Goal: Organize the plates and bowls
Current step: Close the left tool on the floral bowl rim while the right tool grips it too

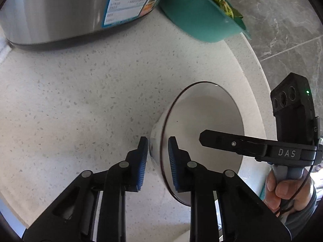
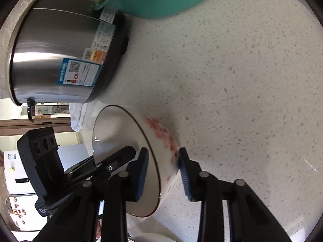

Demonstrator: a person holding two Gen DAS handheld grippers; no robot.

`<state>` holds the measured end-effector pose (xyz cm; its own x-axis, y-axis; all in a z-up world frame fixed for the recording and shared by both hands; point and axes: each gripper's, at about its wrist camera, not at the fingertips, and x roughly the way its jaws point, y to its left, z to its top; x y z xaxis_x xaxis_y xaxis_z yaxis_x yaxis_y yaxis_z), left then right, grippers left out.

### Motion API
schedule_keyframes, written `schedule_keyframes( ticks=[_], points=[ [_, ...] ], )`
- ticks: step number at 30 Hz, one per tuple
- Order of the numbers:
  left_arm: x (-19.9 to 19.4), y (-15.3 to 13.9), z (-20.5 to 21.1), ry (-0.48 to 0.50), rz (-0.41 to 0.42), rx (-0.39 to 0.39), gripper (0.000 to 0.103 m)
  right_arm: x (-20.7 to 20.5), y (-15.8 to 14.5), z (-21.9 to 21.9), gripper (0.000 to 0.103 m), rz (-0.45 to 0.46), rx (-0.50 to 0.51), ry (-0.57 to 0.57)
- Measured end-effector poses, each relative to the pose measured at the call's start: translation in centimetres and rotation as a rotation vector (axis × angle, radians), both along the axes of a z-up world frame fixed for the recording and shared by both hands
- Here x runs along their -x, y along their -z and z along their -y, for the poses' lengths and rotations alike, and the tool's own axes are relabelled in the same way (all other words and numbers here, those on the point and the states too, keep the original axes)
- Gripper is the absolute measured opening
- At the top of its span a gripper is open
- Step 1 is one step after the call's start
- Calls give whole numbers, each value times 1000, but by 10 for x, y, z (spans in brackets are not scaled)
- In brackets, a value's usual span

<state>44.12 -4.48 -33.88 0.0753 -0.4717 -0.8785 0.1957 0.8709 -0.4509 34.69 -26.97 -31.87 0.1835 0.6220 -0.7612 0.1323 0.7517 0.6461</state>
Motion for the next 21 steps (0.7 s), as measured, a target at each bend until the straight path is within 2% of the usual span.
schedule_keyframes(
  ticks=[1,2,9,21],
  points=[
    [-2,1,0,-1,8,3,14,-1,2,-2,21,-4,7,0],
    [-4,2,2,4,11,1,14,0,3,0,20,-9,6,2],
    [-7,2,3,11,8,-5,13,-2,5,-10,20,-12,8,15],
    [-2,-6,13,25,-1,-7,13,8,-6,5,20,-18,7,34]
  ],
)
